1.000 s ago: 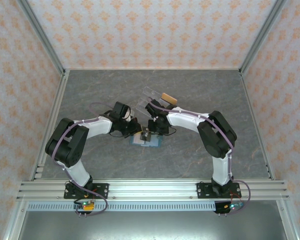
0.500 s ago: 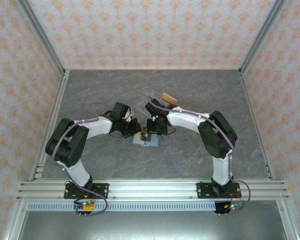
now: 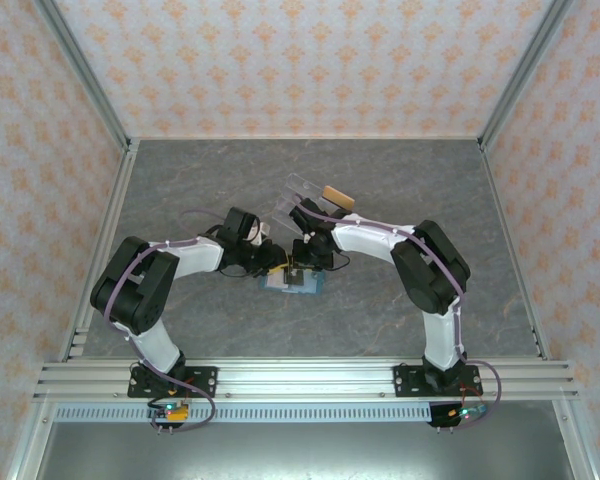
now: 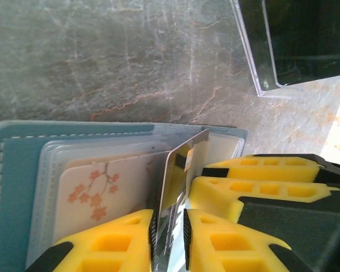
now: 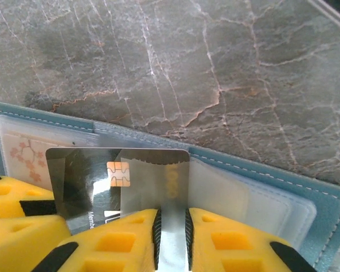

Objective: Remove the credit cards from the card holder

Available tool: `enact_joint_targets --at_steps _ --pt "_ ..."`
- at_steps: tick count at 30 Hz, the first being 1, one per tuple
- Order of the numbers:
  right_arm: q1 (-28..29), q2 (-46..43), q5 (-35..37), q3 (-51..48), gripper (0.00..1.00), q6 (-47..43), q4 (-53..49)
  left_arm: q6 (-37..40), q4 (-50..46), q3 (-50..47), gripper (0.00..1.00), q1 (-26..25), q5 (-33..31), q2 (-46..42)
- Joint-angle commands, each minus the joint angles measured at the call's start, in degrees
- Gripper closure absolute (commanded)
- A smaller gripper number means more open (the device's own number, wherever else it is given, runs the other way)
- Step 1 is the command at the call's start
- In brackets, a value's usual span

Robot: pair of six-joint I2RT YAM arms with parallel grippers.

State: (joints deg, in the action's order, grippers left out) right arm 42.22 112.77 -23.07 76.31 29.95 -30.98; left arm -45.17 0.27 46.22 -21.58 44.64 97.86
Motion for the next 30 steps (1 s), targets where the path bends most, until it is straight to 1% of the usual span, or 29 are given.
enact_joint_targets --at_steps 1,6,10,14,19,20,21,26,30 --pt "0.07 1.93 -0.42 0.50 0.79 0.51 -0.01 -0.47 3.41 -0.25 0.78 0.31 2.79 -1.06" --pt "0.06 1.90 -0.67 0.50 0.79 0.44 -0.04 -0.71 4.13 -0.22 0.78 0.14 3.37 -0.27" --pt "0.06 1.93 -0.73 0.52 0.79 0.38 -0.13 -0.62 4.02 0.03 0.81 0.10 2.93 0.43" --pt "0.06 1.55 -0.23 0.32 0.79 0.54 -0.22 -0.08 2.89 0.51 0.90 0.09 2.73 0.92" --pt "-0.31 -0.36 1.22 -0.54 0.78 0.89 0.35 3.06 -2.88 1.72 1.00 0.61 0.01 -0.72" --pt "-0.53 -1.12 1.19 -0.89 0.77 0.94 0.91 3.70 -3.92 1.88 1.00 0.91 -0.40 -1.39" --pt "-0.70 -1.86 1.18 -1.28 0.75 0.97 1.53 4.32 -5.15 1.99 1.00 1.12 -0.83 -2.05" --pt "-1.74 -6.36 -0.61 -3.31 0.61 -1.45 6.71 9.56 -12.04 3.41 1.00 1.88 -3.31 -7.62" --pt "-2.75 -10.44 -2.75 -4.90 0.50 -2.61 11.33 11.34 -16.19 4.15 1.00 3.64 -5.26 -12.05"
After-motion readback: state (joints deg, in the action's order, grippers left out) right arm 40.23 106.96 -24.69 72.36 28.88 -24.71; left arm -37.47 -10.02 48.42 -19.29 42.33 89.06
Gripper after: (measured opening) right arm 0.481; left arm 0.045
